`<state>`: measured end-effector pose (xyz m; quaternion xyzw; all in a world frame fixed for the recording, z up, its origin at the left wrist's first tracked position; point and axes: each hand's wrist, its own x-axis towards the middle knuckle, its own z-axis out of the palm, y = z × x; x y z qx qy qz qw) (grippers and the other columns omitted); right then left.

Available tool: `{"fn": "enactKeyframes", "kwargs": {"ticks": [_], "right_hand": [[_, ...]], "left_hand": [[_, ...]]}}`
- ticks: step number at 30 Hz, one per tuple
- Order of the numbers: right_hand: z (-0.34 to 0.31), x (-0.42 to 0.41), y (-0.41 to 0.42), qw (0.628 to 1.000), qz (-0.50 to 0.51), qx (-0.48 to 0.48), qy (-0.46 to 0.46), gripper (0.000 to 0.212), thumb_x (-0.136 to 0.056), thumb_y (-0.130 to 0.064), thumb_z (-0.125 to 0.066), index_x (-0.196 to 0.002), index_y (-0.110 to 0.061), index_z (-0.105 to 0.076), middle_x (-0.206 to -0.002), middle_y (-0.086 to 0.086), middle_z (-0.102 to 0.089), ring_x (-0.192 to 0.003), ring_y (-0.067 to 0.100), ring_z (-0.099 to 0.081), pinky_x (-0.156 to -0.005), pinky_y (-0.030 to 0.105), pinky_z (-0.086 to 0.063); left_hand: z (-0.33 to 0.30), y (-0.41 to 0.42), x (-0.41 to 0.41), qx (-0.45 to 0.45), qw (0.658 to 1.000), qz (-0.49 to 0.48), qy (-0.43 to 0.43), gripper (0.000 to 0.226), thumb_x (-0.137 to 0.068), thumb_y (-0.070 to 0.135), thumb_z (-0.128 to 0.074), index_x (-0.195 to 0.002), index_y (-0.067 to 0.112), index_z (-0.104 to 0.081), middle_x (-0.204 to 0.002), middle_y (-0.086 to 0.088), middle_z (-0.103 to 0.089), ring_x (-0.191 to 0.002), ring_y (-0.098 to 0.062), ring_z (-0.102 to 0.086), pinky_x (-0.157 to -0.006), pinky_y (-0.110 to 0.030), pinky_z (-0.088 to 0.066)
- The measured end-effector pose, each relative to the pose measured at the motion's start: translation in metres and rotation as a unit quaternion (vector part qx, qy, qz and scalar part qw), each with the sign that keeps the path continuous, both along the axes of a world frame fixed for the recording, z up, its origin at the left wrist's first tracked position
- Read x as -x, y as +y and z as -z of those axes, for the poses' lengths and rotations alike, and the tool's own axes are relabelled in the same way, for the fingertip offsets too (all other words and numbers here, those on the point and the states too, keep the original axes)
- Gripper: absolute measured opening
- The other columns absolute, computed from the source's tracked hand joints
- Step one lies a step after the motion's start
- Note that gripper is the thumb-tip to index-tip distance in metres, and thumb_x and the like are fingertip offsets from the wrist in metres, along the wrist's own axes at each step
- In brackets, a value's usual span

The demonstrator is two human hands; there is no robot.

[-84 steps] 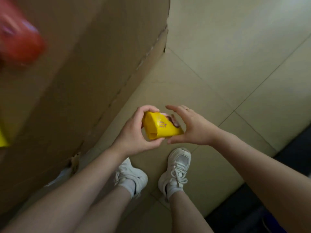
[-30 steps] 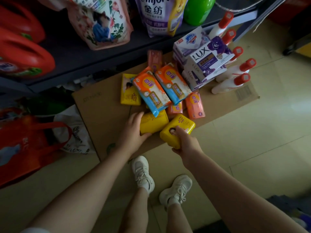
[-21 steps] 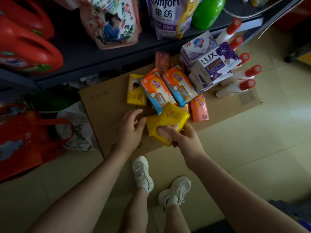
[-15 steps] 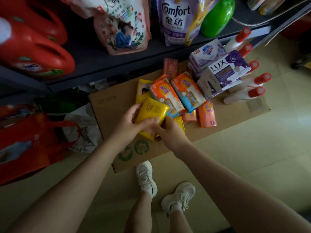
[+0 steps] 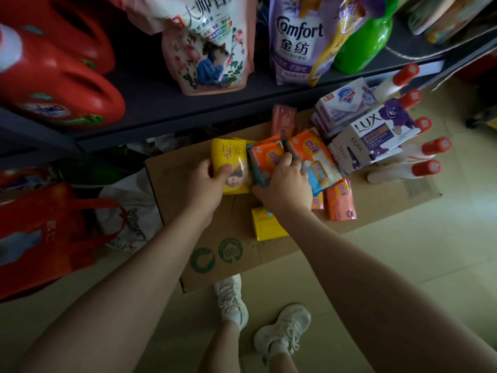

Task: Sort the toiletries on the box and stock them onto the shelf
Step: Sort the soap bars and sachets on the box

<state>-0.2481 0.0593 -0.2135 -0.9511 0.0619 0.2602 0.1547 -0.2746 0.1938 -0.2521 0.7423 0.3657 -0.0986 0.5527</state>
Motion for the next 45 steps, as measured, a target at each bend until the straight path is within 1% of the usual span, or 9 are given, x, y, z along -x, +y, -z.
{"fn": "enactKeyframes", "kwargs": {"ticks": [4,9,17,23,29,32,36,41,45], "right_hand": [[-0.025,-0.003,-0.026,0.996,0.019,-0.048,-0.071,0.076,-0.074,-0.041,-0.068,-0.132,-0.009,-0.033,-0.124,0.014,-0.049,-0.115,0.034,-0.048,-0.087,0.04,-0.041],[-0.037,-0.009,-0.045,0.996,-0.01,-0.022,-0.083,0.073,-0.075,-0.048,-0.067,-0.129,-0.013,-0.034,-0.124,0.009,-0.051,-0.112,0.031,-0.052,-0.079,0.036,-0.043],[-0.019,0.007,-0.02,0.995,-0.054,0.064,-0.055,0.091,-0.085,-0.049,-0.057,-0.146,-0.004,-0.006,-0.146,0.016,-0.028,-0.134,0.033,-0.032,-0.093,0.039,-0.045],[-0.026,0.004,-0.015,0.998,-0.024,0.055,-0.004,0.091,-0.083,-0.049,-0.059,-0.145,-0.005,-0.009,-0.15,0.016,-0.022,-0.129,0.037,-0.038,-0.088,0.041,-0.046],[-0.024,0.016,-0.009,0.998,-0.01,0.06,0.017,0.095,-0.085,-0.048,-0.059,-0.146,-0.003,-0.002,-0.151,0.018,-0.022,-0.125,0.036,-0.045,-0.086,0.041,-0.049],[-0.026,0.014,-0.006,0.997,-0.011,0.073,0.008,0.093,-0.087,-0.05,-0.054,-0.146,-0.002,-0.001,-0.151,0.017,-0.023,-0.127,0.037,-0.043,-0.086,0.042,-0.048],[-0.061,0.0,-0.009,0.999,-0.03,0.044,0.004,0.086,-0.086,-0.056,-0.052,-0.146,-0.008,-0.012,-0.152,0.014,-0.021,-0.131,0.035,-0.038,-0.093,0.044,-0.043],[-0.143,-0.03,0.0,0.985,-0.122,-0.083,-0.084,0.048,-0.093,-0.031,-0.051,-0.135,-0.012,-0.038,-0.14,0.01,-0.036,-0.116,0.033,-0.05,-0.084,0.039,-0.044],[-0.216,-0.056,0.021,0.939,-0.197,-0.185,-0.215,0.032,-0.09,-0.015,-0.052,-0.121,-0.007,-0.053,-0.125,0.012,-0.049,-0.102,0.032,-0.057,-0.075,0.036,-0.046]], "left_hand": [[0.0,-0.011,-0.013,0.015,1.0,0.021,0.006,0.028,-0.093,0.031,-0.053,-0.11,0.01,-0.058,-0.107,-0.008,-0.063,-0.096,-0.023,-0.059,-0.08,-0.035,-0.046],[-0.003,-0.032,-0.022,0.013,0.999,0.048,0.018,0.031,-0.095,0.032,-0.05,-0.117,0.012,-0.056,-0.112,-0.007,-0.062,-0.101,-0.023,-0.059,-0.088,-0.041,-0.05],[-0.002,-0.039,-0.01,0.003,0.996,0.074,0.058,0.036,-0.097,0.033,-0.044,-0.13,0.021,-0.049,-0.126,-0.005,-0.056,-0.113,-0.025,-0.054,-0.094,-0.041,-0.045],[-0.014,-0.015,-0.009,0.013,0.99,0.117,0.083,0.049,-0.096,0.034,-0.047,-0.14,0.015,-0.038,-0.141,-0.006,-0.045,-0.126,-0.026,-0.045,-0.101,-0.036,-0.039],[-0.021,-0.004,0.003,0.028,0.982,0.138,0.124,0.042,-0.092,0.028,-0.055,-0.131,0.015,-0.046,-0.13,-0.007,-0.052,-0.113,-0.025,-0.053,-0.095,-0.039,-0.046],[-0.034,0.005,0.007,0.007,0.985,0.142,0.1,0.036,-0.095,0.026,-0.051,-0.129,0.016,-0.047,-0.124,-0.005,-0.055,-0.109,-0.021,-0.053,-0.083,-0.029,-0.042],[-0.075,0.02,0.009,0.001,0.984,0.17,0.042,0.029,-0.096,0.024,-0.047,-0.124,0.018,-0.051,-0.12,-0.003,-0.057,-0.108,-0.019,-0.056,-0.086,-0.028,-0.043],[-0.153,0.032,-0.008,-0.033,0.981,0.18,-0.066,0.024,-0.096,0.017,-0.048,-0.118,0.013,-0.055,-0.107,0.002,-0.056,-0.102,-0.016,-0.059,-0.078,-0.018,-0.04],[-0.219,0.04,-0.026,-0.105,0.962,0.177,-0.177,0.026,-0.092,0.007,-0.052,-0.117,0.009,-0.058,-0.11,0.0,-0.057,-0.096,-0.014,-0.057,-0.079,-0.019,-0.042]]}}
